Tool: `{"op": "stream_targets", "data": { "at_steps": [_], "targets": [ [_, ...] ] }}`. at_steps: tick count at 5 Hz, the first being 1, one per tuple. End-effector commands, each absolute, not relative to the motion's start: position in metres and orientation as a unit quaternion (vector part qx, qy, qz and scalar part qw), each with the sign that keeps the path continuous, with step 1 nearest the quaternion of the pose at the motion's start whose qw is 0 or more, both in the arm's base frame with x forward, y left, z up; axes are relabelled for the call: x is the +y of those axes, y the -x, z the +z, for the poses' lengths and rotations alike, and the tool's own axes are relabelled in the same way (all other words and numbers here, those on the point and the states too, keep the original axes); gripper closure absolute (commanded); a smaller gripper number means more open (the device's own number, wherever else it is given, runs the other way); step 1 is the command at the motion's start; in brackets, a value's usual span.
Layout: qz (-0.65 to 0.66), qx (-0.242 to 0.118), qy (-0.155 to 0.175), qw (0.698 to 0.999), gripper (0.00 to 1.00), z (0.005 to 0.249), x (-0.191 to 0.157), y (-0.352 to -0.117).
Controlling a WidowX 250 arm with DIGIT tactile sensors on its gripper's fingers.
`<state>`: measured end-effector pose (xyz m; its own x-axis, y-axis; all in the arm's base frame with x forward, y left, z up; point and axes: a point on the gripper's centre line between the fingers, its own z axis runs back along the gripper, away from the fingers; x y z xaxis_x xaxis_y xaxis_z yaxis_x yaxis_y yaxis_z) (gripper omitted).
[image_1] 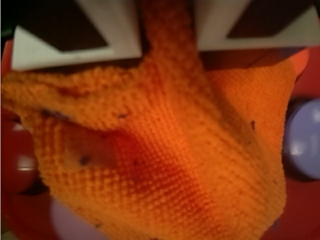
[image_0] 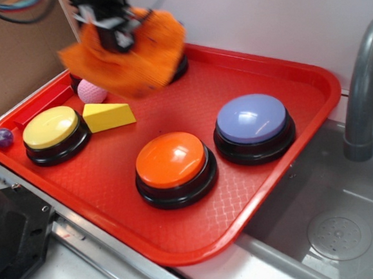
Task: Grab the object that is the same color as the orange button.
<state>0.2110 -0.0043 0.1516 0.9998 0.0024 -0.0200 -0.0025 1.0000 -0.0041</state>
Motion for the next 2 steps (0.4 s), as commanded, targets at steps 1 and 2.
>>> {"op": "stream_targets", "data": {
  "at_steps": [1, 2],
  "targets": [
    [0.053, -0.044, 0.027, 0.997, 1.0, 0.172, -0.0012, -0.175],
    [0.078, -0.053, 0.006, 0.996, 1.0, 0.1742, -0.0035, -0.1748]
  ]
}}
